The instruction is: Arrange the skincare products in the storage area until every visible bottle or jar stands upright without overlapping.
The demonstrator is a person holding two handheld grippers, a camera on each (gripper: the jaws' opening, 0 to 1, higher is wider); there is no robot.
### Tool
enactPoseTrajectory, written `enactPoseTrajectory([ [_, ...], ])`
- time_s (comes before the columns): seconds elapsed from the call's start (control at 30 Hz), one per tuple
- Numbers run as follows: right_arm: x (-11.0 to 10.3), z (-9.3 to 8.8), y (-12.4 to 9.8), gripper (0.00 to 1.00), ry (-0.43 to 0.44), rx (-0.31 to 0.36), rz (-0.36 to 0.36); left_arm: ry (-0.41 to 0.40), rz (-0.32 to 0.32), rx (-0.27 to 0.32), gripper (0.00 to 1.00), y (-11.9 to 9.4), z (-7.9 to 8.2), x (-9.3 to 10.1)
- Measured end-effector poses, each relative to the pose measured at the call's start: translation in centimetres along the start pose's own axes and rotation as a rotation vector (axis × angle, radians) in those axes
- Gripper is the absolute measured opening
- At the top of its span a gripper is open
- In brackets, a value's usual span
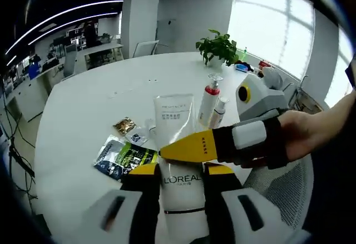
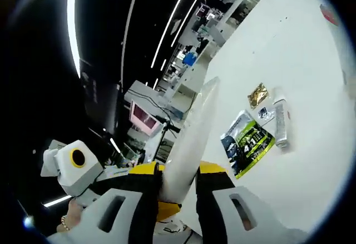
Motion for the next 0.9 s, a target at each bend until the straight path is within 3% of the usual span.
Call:
enactPoseTrajectory([
  [0.17, -0.1, 0.0, -0.4, 0.21, 0.060, 0.002, -0.014, 0.025, 0.003, -0.005, 0.26, 0.1, 0.0, 0.4],
  [0.27, -0.4, 0.3, -0.7, 0.19, 0.040, 0.027, -0.012, 0.031, 0.001, 0.004, 0.27, 0.0, 0.1, 0.4],
  [0.37, -1.2, 0.7, -1.0, 0.17, -0.079, 0.037, -0.003, 0.067, -0.002, 0.015, 0.28, 0.0, 0.3, 0.6],
  [0.5, -1.4, 1.2, -1.4, 0.16, -0.125, 0.040, 0.011, 0.132, -0.015, 0.035, 0.29, 0.0, 0.7, 1.1],
  [0.57, -1.8, 1.3, -1.8, 0.16, -0.205, 0.027, 0.021, 0.117, -0.035, 0.036, 0.30, -0.1, 0.8, 1.1],
  [0.77, -2.2, 1.3, -2.3, 0.15, -0.279, -0.004, 0.066, 0.109, -0.077, 0.073, 0.37, -0.6, 0.5, 1.0],
  [0.9, -2.1, 1.3, -2.6, 0.15, -0.364, -0.027, 0.081, 0.108, -0.095, 0.067, 0.41, -1.2, 0.1, 0.6],
])
Point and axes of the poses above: the point that each gripper's makers call its tool centre point, and the gripper's own axes: y roughly forward along the fingers, x roughly to its right, z roughly out of its top, the point moved 5 cm from there along -y, roughly backward along the fingers, and after that the axes turned 2 degrees about -z, right-handed, at the moved point
